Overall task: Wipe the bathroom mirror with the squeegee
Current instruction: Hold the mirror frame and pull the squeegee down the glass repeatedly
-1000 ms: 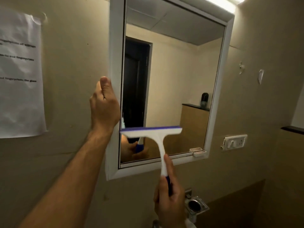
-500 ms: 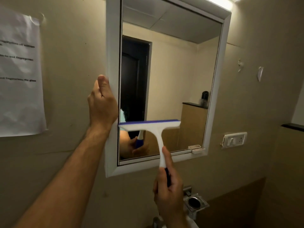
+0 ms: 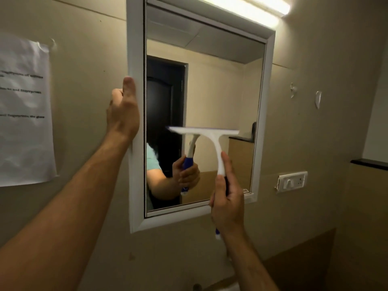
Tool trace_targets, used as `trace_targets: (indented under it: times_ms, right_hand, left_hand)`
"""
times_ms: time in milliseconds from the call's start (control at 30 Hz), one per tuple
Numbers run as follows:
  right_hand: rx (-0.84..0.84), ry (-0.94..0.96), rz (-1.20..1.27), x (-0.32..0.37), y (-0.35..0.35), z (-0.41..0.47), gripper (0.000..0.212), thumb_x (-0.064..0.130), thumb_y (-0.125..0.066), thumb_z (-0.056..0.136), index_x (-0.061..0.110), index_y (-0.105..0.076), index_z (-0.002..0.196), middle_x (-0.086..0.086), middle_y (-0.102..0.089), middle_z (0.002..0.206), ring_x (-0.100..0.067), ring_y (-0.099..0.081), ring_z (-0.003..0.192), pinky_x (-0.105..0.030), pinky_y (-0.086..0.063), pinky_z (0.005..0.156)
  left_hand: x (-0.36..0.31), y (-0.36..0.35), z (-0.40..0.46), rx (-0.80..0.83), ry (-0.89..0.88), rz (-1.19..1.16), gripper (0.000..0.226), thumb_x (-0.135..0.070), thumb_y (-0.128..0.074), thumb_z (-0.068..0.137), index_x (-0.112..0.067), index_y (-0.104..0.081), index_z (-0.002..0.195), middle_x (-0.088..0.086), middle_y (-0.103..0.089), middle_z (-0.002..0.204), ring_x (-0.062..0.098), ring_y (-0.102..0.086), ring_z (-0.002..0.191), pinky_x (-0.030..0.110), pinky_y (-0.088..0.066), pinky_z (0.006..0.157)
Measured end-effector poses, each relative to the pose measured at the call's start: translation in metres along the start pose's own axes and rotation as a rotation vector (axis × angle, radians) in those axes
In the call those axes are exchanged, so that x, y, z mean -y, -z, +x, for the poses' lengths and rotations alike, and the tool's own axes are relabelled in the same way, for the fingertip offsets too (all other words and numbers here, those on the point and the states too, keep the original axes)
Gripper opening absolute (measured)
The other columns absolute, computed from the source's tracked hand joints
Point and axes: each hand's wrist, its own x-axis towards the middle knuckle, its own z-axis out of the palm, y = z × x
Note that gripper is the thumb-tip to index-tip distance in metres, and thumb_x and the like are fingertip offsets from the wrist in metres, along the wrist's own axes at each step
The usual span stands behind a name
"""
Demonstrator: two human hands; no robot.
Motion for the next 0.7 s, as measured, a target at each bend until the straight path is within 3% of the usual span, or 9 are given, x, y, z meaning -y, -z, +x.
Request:
trace_targets:
  times_ms: [67, 133, 233, 300, 367, 433, 533, 633, 700]
  right_hand:
    - [0.003, 0.0, -0.061, -0.017, 0.006, -0.02, 0.047, 0.027, -0.035, 0.103, 0.054, -0.033, 0.142, -0.01, -0.054, 0.073, -0.017, -0.04, 0.05, -0.038, -0.04, 0.044]
    - [0.014, -0.028, -0.095, -0.032, 0.013, -0.043, 0.047, 0.03, -0.036, 0.101, 0.059, -0.034, 0.138, -0.016, -0.054, 0.076, -0.018, -0.041, 0.046, -0.042, -0.04, 0.042]
    - [0.038, -0.049, -0.112, -0.03, 0.025, -0.038, 0.049, 0.036, -0.043, 0.094, 0.062, -0.036, 0.135, -0.007, -0.054, 0.068, -0.02, -0.047, 0.051, -0.038, -0.045, 0.045]
    - [-0.006, -0.004, -0.104, -0.012, 0.03, -0.001, 0.055, 0.032, -0.053, 0.093, 0.057, -0.035, 0.14, 0.004, -0.06, 0.101, -0.016, -0.061, 0.073, -0.029, -0.056, 0.063]
    - [-0.095, 0.102, -0.173, 0.013, 0.032, 0.052, 0.067, 0.018, -0.06, 0.092, 0.049, -0.033, 0.144, 0.012, -0.05, 0.136, -0.007, -0.062, 0.101, -0.03, -0.059, 0.083]
    - [-0.175, 0.192, -0.242, 0.039, 0.033, 0.107, 0.068, 0.013, -0.06, 0.092, 0.041, -0.032, 0.147, 0.008, -0.049, 0.14, 0.0, -0.062, 0.094, -0.026, -0.058, 0.083]
    - [-0.246, 0.265, -0.235, 0.074, 0.034, 0.173, 0.058, 0.024, -0.054, 0.097, 0.036, -0.031, 0.149, 0.009, -0.056, 0.131, -0.005, -0.06, 0.076, -0.021, -0.058, 0.075]
    - [-0.221, 0.303, -0.238, 0.086, 0.039, 0.208, 0.055, 0.031, -0.049, 0.098, 0.036, -0.031, 0.149, -0.004, -0.057, 0.134, -0.006, -0.056, 0.084, -0.023, -0.056, 0.075]
    - [-0.19, 0.326, -0.289, 0.081, 0.041, 0.211, 0.055, 0.028, -0.048, 0.099, 0.035, -0.03, 0.15, -0.009, -0.057, 0.133, -0.001, -0.055, 0.078, -0.015, -0.053, 0.068]
  left_hand:
    - [-0.009, -0.002, 0.012, -0.009, -0.011, 0.007, 0.048, -0.056, -0.019, 0.1, -0.02, -0.046, 0.116, -0.008, -0.046, 0.09, 0.008, -0.044, 0.079, 0.023, -0.032, 0.069]
    - [-0.019, -0.004, 0.022, -0.018, -0.027, 0.002, 0.056, -0.058, -0.02, 0.099, -0.016, -0.047, 0.124, 0.0, -0.049, 0.104, 0.015, -0.045, 0.091, 0.028, -0.032, 0.078]
    - [-0.031, -0.009, 0.031, -0.041, -0.008, -0.015, 0.06, -0.059, -0.021, 0.098, -0.013, -0.048, 0.125, 0.002, -0.048, 0.108, 0.016, -0.045, 0.095, 0.03, -0.032, 0.079]
    - [-0.032, -0.012, 0.032, -0.075, -0.015, 0.007, 0.061, -0.062, -0.02, 0.097, -0.014, -0.051, 0.116, 0.004, -0.051, 0.101, 0.017, -0.048, 0.091, 0.032, -0.034, 0.076]
    - [-0.03, -0.013, 0.032, -0.089, -0.046, 0.025, 0.064, -0.064, -0.018, 0.096, -0.012, -0.052, 0.11, 0.007, -0.053, 0.096, 0.019, -0.051, 0.087, 0.033, -0.037, 0.072]
    - [-0.028, -0.012, 0.033, -0.089, -0.057, 0.042, 0.064, -0.063, -0.017, 0.097, -0.01, -0.052, 0.11, 0.008, -0.052, 0.095, 0.021, -0.051, 0.086, 0.033, -0.035, 0.072]
    - [-0.026, -0.012, 0.035, -0.088, -0.083, 0.049, 0.068, -0.064, -0.016, 0.096, -0.008, -0.053, 0.11, 0.01, -0.053, 0.094, 0.022, -0.051, 0.084, 0.033, -0.035, 0.068]
    - [-0.023, -0.013, 0.037, -0.089, -0.097, 0.043, 0.07, -0.065, -0.015, 0.095, -0.007, -0.053, 0.106, 0.008, -0.053, 0.085, 0.016, -0.047, 0.069, 0.029, -0.031, 0.054]
    - [-0.023, -0.013, 0.036, -0.093, -0.09, 0.043, 0.061, -0.062, -0.016, 0.097, -0.011, -0.05, 0.102, 0.002, -0.048, 0.077, 0.01, -0.043, 0.064, 0.026, -0.028, 0.052]
